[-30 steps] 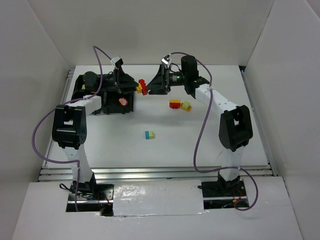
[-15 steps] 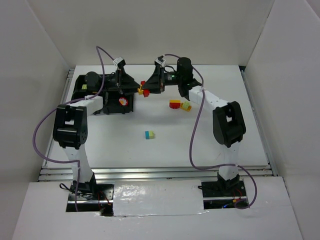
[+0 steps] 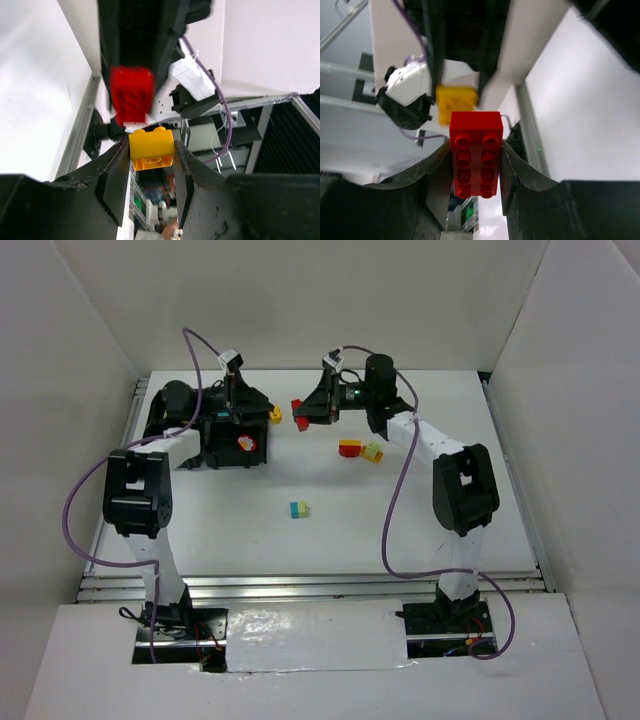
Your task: Sort the legos into containers by color
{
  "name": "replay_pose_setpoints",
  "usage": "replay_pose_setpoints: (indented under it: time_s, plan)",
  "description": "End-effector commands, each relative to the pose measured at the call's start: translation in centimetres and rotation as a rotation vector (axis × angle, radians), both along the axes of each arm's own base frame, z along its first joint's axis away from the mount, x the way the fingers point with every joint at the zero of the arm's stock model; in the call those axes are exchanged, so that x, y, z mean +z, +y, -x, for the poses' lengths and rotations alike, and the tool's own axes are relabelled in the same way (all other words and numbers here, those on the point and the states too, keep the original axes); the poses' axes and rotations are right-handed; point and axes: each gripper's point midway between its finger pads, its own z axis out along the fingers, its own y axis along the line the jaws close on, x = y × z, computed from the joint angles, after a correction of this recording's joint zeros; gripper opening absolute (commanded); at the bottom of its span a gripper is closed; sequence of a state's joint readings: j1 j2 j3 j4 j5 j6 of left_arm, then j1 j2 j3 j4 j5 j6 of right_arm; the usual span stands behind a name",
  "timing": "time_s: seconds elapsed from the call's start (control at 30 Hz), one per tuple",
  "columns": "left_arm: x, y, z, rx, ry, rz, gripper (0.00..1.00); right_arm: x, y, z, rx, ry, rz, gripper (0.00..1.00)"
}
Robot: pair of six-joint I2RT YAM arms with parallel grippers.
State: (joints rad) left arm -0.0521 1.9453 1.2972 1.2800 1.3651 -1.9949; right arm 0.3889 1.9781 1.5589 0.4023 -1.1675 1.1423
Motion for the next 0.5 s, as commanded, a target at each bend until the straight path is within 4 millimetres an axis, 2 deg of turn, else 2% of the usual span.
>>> replay_pose_setpoints:
  time_s: [0.0, 0.17, 0.23, 0.3, 0.33, 0.37, 0.4, 0.43, 0.47]
  plan:
    - [4.5, 3.2, 1.6, 0.083, -0.497, 0.046, 0.00, -0.3, -3.7, -2.0, -0.096, -0.059, 0.058, 0.00]
    - [4.6, 6.5, -0.9, 0.169, -0.485, 0.036, 0.00, -1.4, -4.3, -2.9, -0.155, -0.108, 0.137, 0.00]
    - [3.5, 9.5, -3.4, 0.263, -0.458, 0.020, 0.00, -2.1, -4.6, -3.2, -0.180, -0.102, 0.188, 0.00]
    - [2.6, 12.5, -6.3, 0.360, -0.367, 0.027, 0.00, -3.1, -4.9, -3.3, -0.214, -0.068, 0.245, 0.00]
    - [1.9, 14.9, -8.2, 0.426, -0.398, -0.001, 0.00, -2.9, -5.2, -3.3, -0.223, -0.090, 0.255, 0.00]
    - [1.1, 16.4, -10.3, 0.481, -0.274, -0.001, 0.00, -3.2, -5.4, -3.3, -0.239, -0.077, 0.280, 0.00]
    - [0.1, 18.0, -12.0, 0.539, -0.355, -0.069, 0.00, -3.3, -5.6, -3.2, -0.246, -0.094, 0.294, 0.00]
    - [1.9, 18.8, -13.7, 0.577, -0.405, -0.121, 0.00, -2.9, -5.8, -3.1, -0.254, -0.107, 0.300, 0.00]
    - [-1.6, 20.0, -15.9, 0.668, -0.084, -0.200, 0.00, -3.1, -5.9, -3.1, -0.271, -0.105, 0.321, 0.00]
